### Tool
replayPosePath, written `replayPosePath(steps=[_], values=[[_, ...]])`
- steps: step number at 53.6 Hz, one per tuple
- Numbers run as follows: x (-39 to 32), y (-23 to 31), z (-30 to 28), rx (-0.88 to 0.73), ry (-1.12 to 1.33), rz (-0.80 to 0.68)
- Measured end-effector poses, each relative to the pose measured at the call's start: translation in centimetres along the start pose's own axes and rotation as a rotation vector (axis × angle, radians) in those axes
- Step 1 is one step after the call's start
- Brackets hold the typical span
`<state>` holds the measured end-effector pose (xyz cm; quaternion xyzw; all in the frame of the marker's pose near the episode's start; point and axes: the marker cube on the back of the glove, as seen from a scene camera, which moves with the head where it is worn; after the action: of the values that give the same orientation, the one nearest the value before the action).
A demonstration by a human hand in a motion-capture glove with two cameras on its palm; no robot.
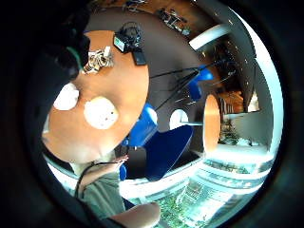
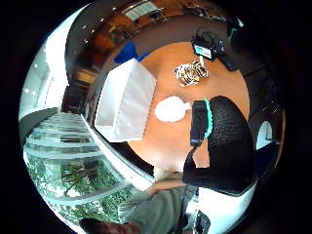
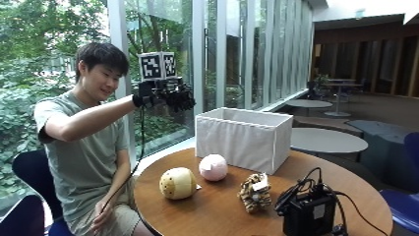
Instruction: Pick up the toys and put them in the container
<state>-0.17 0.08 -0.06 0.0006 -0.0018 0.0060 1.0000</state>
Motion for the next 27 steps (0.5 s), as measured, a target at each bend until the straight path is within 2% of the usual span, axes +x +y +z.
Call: replayPosePath(steps=[18, 27], values=[[0.3, -0.7, -2.1, 0.045, 0.091, 0.026], [-0.4, -0.7, -1.3, 0.092, 0.169, 0.023]])
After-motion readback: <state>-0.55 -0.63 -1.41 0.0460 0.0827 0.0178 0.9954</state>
